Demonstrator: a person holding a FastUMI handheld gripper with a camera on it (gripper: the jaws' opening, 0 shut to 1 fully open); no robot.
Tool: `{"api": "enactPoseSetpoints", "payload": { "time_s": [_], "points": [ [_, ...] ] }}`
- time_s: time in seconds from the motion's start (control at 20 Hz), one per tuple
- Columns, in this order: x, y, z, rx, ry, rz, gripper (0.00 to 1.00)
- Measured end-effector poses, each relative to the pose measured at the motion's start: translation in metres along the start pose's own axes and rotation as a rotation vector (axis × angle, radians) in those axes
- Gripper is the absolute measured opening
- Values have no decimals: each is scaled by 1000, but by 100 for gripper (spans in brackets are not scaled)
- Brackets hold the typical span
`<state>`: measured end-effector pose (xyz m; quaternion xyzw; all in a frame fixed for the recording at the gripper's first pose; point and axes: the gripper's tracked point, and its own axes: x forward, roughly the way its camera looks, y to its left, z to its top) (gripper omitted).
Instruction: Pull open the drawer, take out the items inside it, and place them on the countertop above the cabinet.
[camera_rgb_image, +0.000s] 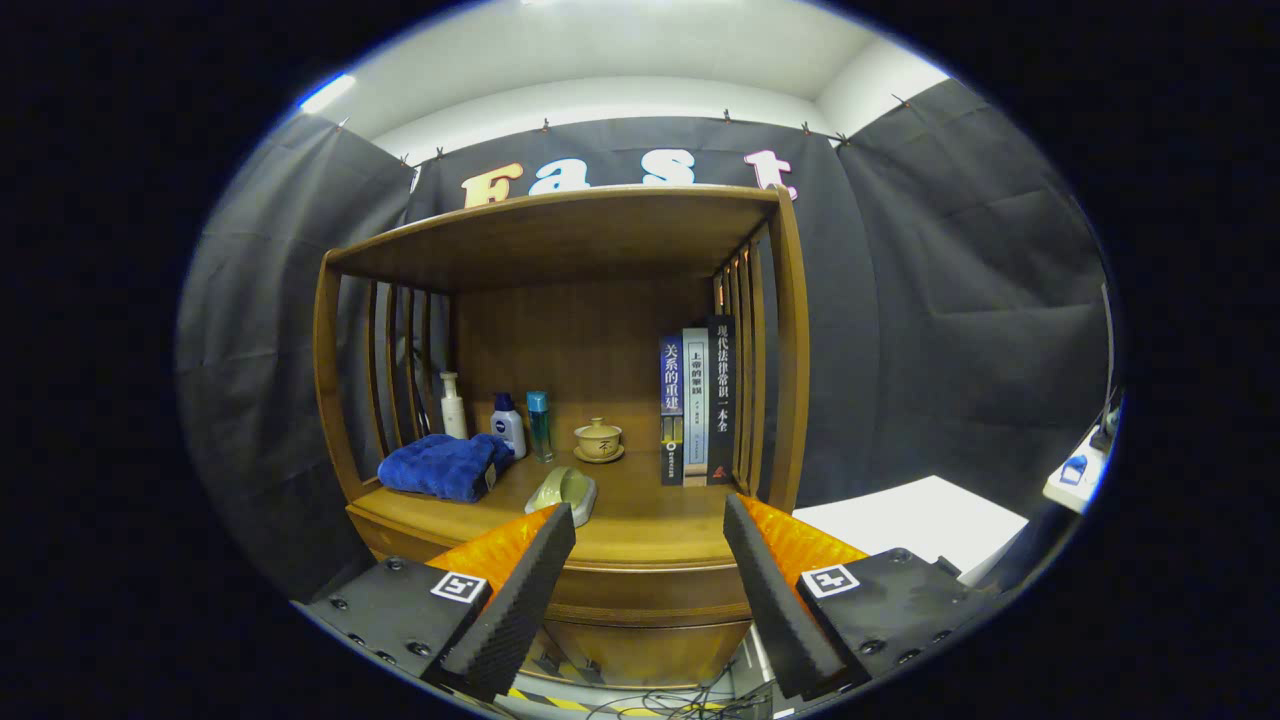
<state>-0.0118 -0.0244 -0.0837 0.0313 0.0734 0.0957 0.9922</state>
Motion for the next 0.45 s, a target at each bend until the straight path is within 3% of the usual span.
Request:
{"api": "enactPoseSetpoints", "payload": {
  "time_s": [0.25, 0.35, 0.45],
  "points": [
    [2, -21, -7, 25, 16, -6, 99],
    [3, -33, -8, 72, 13, -40, 99],
    [8, -28, 1, 134, -19, -21, 99]
  ]
}}
